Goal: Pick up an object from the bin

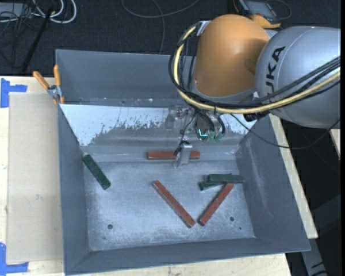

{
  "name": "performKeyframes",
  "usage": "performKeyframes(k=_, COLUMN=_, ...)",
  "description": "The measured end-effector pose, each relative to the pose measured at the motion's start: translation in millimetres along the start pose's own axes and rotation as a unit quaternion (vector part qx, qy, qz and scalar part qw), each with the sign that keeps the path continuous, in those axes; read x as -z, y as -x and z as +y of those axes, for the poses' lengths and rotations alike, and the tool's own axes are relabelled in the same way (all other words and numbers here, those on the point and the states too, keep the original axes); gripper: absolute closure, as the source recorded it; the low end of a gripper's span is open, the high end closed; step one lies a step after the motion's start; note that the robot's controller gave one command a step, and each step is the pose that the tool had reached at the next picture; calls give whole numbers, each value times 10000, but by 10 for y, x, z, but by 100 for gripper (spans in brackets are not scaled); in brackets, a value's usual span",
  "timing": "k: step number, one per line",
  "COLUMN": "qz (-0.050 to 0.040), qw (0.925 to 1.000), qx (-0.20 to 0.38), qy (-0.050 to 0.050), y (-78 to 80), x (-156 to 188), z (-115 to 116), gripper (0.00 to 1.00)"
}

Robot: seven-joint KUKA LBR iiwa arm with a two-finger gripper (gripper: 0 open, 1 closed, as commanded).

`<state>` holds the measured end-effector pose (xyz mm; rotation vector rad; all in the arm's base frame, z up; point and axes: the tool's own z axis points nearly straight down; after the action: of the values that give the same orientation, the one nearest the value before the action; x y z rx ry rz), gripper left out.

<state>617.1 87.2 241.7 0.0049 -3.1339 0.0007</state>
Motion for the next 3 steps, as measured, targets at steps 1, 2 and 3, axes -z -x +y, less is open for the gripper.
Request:
performKeyframes(k=1, qz=9, qw=9958, qx=-917, qy=10, y=-421, x=-1760, z=-417, gripper=0)
performKeyframes(k=2, qz=-33, qw=9957, qx=-923, qy=16, y=-390, x=-1702, z=-416, gripper=100)
performKeyframes(k=3, qz=-55, qw=9956, qx=-931, qy=12, y=-385, x=-1711, z=-426, gripper=0)
